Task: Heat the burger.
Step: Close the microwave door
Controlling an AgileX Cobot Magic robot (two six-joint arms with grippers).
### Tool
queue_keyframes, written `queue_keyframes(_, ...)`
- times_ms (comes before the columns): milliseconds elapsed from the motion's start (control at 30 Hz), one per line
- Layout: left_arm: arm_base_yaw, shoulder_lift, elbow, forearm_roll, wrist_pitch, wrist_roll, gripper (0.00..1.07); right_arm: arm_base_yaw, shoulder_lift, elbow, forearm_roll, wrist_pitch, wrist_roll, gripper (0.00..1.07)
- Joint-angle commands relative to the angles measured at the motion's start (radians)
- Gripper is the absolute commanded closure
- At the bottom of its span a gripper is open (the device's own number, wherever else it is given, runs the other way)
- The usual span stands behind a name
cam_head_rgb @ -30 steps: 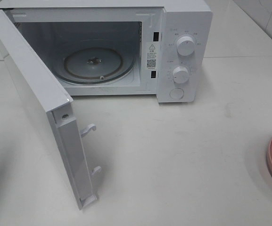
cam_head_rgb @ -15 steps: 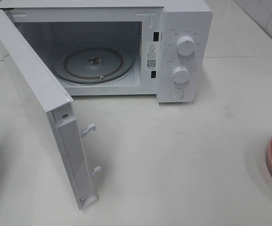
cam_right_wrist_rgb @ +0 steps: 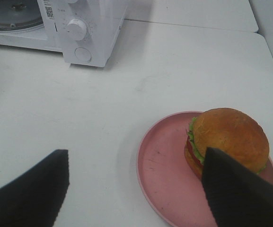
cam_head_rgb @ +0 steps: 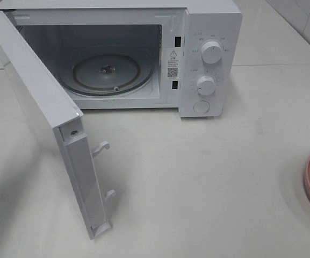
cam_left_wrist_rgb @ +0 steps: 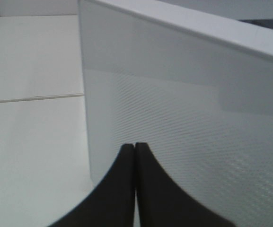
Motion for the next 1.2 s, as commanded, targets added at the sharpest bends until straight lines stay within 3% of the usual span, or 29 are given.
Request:
queue_keyframes(33, -0.007, 0.044, -0.009, 0.084, -0.07, -0.08, 1.07, -0.006, -0.027, 0.004, -0.003, -0.007, -0.005, 0.32)
queue_keyframes(200, -0.032, 0.128, -0.052, 0.115, -0.095, -0.082, 1.07, -0.006, -0.027, 0.004, -0.003, -0.007, -0.005, 0.32)
queue_keyframes(267, -0.116, 0.167, -0.095, 0.07, -0.096, -0.066, 1.07, -0.006, -0.027, 0.004, -0.003, -0.007, -0.005, 0.32)
queue_keyframes(367, -0.136, 0.181, -0.107, 0.045, -0.096, -0.053, 1.07, -0.006, -0.027, 0.004, -0.003, -0.007, -0.005, 0.32)
queue_keyframes(600, -0.274, 0.279, -0.192, -0.129, -0.098, 0.035, 1.07, -0.006, -0.027, 0.004, -0.003, -0.007, -0.005, 0.32)
queue_keyframes(800, -0.342, 0.344, -0.277, -0.217, -0.085, 0.049, 1.07, -0.006, -0.027, 0.004, -0.003, -0.007, -0.005, 0.32)
queue_keyframes(1033, -0.408, 0.406, -0.384, -0.317, -0.082, 0.113, 1.07, -0.006, -0.027, 0.004, -0.003, -0.007, -0.005, 0.32)
queue_keyframes(1100, -0.449, 0.449, -0.452, -0.384, -0.077, 0.15, 1.07, -0.006, -0.027, 0.004, -0.003, -0.007, -0.005, 0.32)
queue_keyframes(1200, -0.458, 0.46, -0.471, -0.395, -0.077, 0.16, 1.07, -0.006, -0.027, 0.004, -0.003, -0.007, -0.005, 0.32)
